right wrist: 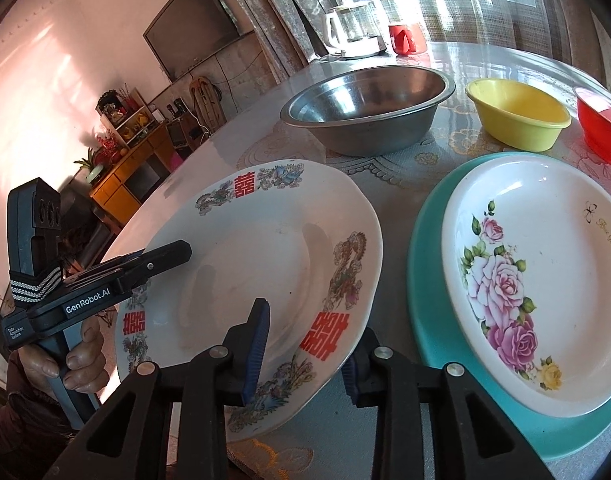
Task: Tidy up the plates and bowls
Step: 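Lift and carry the large plate toward the rose plate stack with the left tool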
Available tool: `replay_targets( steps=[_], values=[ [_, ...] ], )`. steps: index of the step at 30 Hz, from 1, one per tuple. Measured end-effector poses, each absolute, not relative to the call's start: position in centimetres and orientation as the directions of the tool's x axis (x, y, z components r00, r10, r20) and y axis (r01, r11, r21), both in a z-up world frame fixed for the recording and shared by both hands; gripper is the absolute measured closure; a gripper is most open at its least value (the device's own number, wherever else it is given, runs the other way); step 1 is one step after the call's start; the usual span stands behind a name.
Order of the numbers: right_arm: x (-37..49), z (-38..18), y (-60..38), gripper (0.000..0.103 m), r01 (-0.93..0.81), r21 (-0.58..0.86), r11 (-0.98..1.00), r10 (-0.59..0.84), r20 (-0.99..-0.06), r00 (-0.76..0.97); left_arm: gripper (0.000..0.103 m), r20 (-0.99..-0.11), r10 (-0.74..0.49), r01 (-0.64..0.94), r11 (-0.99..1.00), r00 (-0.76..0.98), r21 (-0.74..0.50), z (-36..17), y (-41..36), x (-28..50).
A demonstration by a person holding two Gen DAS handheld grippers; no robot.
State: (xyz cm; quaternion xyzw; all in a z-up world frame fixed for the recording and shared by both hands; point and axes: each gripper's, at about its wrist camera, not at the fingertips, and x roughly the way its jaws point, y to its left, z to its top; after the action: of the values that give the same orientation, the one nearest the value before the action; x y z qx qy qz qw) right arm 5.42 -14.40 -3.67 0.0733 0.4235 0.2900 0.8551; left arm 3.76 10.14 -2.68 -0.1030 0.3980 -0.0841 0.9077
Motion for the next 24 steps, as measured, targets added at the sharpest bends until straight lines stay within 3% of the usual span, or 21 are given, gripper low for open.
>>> replay_targets(
  steps=[11, 24],
  values=[
    [4.1, -2.1, -15.7, 0.071, -0.457, 0.309, 0.834, 0.535, -0.655, 0.533, 0.07, -0.656, -0.31, 0.136, 0.943, 0.688, -0.303, -1.7, 9.2, 2.0],
    [2.0, 0.2, -18.9, 0.071, -0.411, 0.291, 0.864, 0.499, -0.604, 0.621, 0.07, -0.61, -0.362, 0.238, 0.931, 0.705, -0.278, 1.0, 5.2, 2.1]
  ],
)
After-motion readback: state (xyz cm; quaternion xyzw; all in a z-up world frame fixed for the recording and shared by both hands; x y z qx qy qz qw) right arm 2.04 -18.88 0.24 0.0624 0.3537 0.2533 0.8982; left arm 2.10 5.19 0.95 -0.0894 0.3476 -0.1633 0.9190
